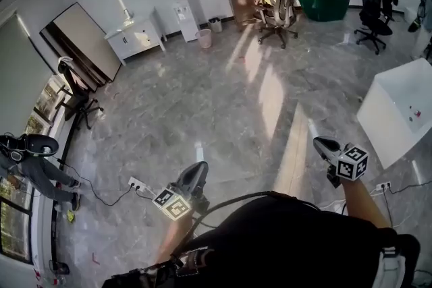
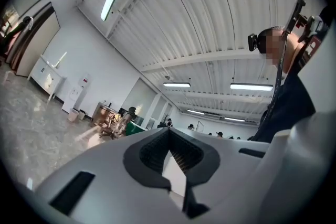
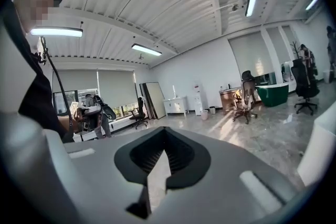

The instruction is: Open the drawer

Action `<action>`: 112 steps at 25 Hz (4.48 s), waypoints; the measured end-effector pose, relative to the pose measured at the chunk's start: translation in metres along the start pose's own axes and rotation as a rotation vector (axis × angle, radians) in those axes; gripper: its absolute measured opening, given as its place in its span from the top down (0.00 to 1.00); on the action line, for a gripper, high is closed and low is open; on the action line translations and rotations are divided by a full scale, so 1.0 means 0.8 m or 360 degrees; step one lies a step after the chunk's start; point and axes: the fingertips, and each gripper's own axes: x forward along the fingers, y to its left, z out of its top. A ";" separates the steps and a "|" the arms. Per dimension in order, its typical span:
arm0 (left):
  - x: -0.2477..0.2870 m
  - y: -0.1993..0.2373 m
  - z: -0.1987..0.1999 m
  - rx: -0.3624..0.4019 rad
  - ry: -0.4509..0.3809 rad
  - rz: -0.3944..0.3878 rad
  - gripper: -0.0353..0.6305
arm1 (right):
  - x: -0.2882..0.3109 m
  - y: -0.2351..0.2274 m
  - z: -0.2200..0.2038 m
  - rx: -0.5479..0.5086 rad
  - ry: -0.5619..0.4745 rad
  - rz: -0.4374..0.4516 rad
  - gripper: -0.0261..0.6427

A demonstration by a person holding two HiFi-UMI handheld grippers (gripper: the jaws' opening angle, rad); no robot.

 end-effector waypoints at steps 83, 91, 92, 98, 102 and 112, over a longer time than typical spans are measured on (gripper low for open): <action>0.180 1.068 0.407 0.0160 -0.0296 0.0842 0.95 | 1.381 -0.175 0.347 -0.0327 0.0150 0.0972 0.96; 0.222 1.150 0.466 0.0261 -0.0430 0.1060 0.95 | 1.546 -0.207 0.417 -0.0402 0.0156 0.1202 0.96; 0.233 1.160 0.477 0.0269 -0.0449 0.1095 0.95 | 1.566 -0.212 0.433 -0.0423 0.0140 0.1237 0.96; 0.286 1.206 0.496 0.0293 -0.0538 0.1236 0.95 | 1.645 -0.243 0.464 -0.0519 0.0137 0.1400 0.96; 0.308 1.236 0.496 0.0262 -0.0526 0.1287 0.95 | 1.688 -0.267 0.461 -0.0480 0.0165 0.1419 0.96; 0.315 1.335 0.515 0.0223 -0.0487 0.1223 0.95 | 1.770 -0.295 0.442 -0.0413 0.0224 0.1319 0.96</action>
